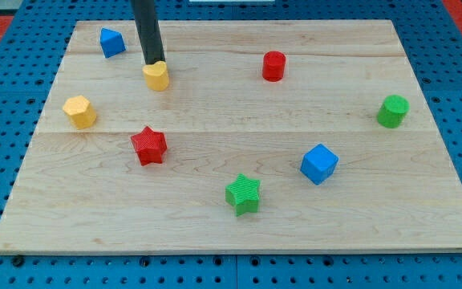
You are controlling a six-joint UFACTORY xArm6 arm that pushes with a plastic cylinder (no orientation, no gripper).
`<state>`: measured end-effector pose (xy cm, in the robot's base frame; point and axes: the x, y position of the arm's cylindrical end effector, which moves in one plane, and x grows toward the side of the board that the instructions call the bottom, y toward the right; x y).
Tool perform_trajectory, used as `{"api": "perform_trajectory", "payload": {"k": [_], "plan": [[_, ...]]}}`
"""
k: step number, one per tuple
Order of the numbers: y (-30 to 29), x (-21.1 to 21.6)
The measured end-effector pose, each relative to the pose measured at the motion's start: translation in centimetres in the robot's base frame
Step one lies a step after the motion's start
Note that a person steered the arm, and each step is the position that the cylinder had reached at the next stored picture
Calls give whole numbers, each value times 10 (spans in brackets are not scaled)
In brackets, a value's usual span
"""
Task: Move the blue cube closer to the yellow heart
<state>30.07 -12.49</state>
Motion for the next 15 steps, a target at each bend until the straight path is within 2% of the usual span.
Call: {"api": "perform_trajectory", "payload": {"k": [2, 3, 4, 5, 6, 7, 8, 9, 10, 11, 12, 13, 15], "plan": [[0, 0], [31, 9], [116, 46], [175, 122], [272, 118], [343, 199], [288, 211], [193, 186], [169, 197], [190, 227], [123, 211], [100, 182], [61, 63]]}}
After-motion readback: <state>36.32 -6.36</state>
